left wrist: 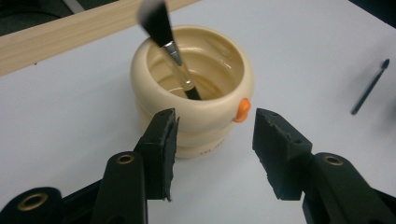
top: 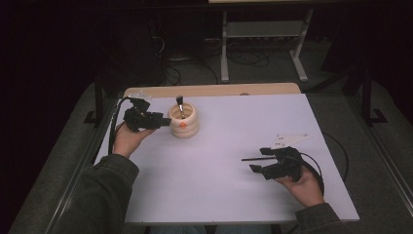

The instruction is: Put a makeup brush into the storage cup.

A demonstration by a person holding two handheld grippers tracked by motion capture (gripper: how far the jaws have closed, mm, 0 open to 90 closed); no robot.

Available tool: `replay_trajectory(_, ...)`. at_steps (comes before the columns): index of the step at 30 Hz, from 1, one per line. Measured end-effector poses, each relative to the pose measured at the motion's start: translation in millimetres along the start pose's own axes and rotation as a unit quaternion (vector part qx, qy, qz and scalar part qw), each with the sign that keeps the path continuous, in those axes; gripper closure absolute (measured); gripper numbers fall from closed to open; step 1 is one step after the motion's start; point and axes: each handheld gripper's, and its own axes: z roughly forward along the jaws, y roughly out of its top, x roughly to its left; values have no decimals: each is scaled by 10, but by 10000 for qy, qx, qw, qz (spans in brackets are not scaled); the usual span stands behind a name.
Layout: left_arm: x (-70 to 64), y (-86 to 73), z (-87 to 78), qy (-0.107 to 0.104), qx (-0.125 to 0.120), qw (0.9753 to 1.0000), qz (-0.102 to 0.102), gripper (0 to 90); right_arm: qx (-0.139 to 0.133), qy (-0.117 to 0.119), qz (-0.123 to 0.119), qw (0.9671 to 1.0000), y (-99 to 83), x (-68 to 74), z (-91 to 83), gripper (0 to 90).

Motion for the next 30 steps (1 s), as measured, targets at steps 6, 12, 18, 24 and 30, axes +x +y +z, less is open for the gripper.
replay_trajectory(6,-63,-53,-30,-108,-35,9999,72,488,20,-44,24,10000,-14,3,-21,256)
replay_trajectory(12,-118,-77,-30,-186,-59,9997,139,472,37,-74,108,9999,-47,-39,-34,251)
replay_trajectory(18,-189,-101,8,-264,-28,9993,262,453,26,-145,141,9998,-70,-70,-74,251)
replay_trajectory(24,-269,-117,5,-343,-42,9987,372,441,109,-240,141,9996,-105,-96,-96,251)
replay_trajectory(30,-354,-135,4,-395,-79,9982,439,423,128,-251,171,9995,-128,-118,-103,251)
